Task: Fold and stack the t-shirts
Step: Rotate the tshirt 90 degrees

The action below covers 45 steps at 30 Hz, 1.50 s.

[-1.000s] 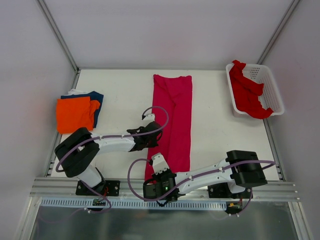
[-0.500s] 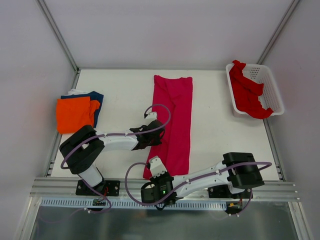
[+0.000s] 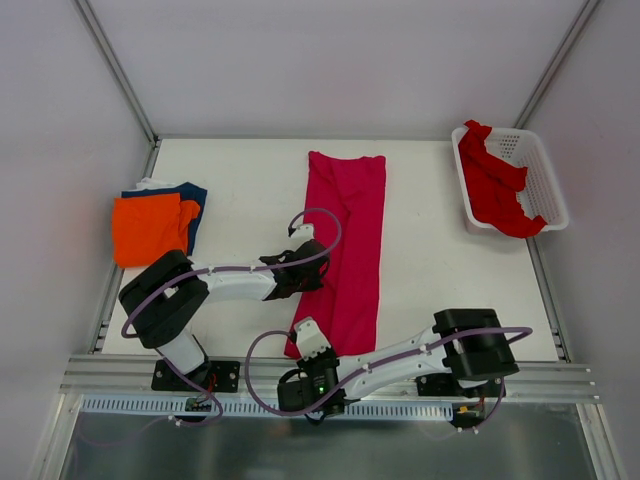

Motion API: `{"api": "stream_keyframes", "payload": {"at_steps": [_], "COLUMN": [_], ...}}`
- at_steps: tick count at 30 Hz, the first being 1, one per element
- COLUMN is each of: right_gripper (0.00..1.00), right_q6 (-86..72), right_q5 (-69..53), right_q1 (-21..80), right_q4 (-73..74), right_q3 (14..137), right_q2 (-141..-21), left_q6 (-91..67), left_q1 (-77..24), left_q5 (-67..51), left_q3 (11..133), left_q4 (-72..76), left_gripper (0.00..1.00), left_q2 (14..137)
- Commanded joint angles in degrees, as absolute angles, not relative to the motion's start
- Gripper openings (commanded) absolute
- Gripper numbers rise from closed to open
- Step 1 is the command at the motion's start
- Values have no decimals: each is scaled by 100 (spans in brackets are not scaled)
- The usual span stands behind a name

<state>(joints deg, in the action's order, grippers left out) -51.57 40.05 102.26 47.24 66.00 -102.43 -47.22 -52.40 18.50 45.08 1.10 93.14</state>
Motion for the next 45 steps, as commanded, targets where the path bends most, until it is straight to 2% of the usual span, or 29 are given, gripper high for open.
{"api": "stream_keyframes", "payload": {"at_steps": [1,2,3,6,12,17,19,20,21,22,23,32,45], "right_gripper": [12,24,61,99,99,100,90,62,40,24,3,1,1], "right_q6": [-5230,-5195,-5168,-5133,-4896,-5062,-5167,-5394,-5527,-5615,-5686,-4861,-4965], "right_q5": [3999,3999,4016,4157,4561,5211,5552,5676,5800,5914,5950,5380,4545], "right_q1": [10231,10230,10230,10239,10266,10327,10345,10336,10319,10231,10178,9862,9817], "right_q4": [4790,4755,4694,4571,4438,5218,5396,5605,5712,5756,5731,3537,2197], "right_q3": [6741,6715,6689,6575,6442,6600,6557,6461,6399,6329,6137,4835,4087], "right_q2": [-10239,-10239,-10213,-10073,-9625,-9116,-8931,-8738,-8641,-8527,-8430,-7752,-8068], "left_q6": [-4825,-4851,-4869,-4930,-4896,-4808,-4746,-4720,-4668,-4650,-4641,-5149,-6108], "left_q1": [-5221,-5229,-5229,-5229,-5229,-5229,-5229,-5229,-5229,-5229,-5229,-5624,-6547], "left_q5": [1740,1749,1758,1837,1942,1995,2030,2030,2039,2004,1969,1977,1811], "left_q3": [4386,4377,4360,4281,4105,4183,4280,4324,4368,4464,4517,4316,3947], "left_q4": [-404,-535,-606,-913,-1458,-1775,-1854,-1872,-1863,-1863,-1863,-1863,-1925], "left_gripper": [0,0,0,0,0,0,0,0,0,0,0,0,0], "left_q2": [9396,9300,9238,8904,8069,7525,7427,7375,7365,7365,7383,7374,7874]}}
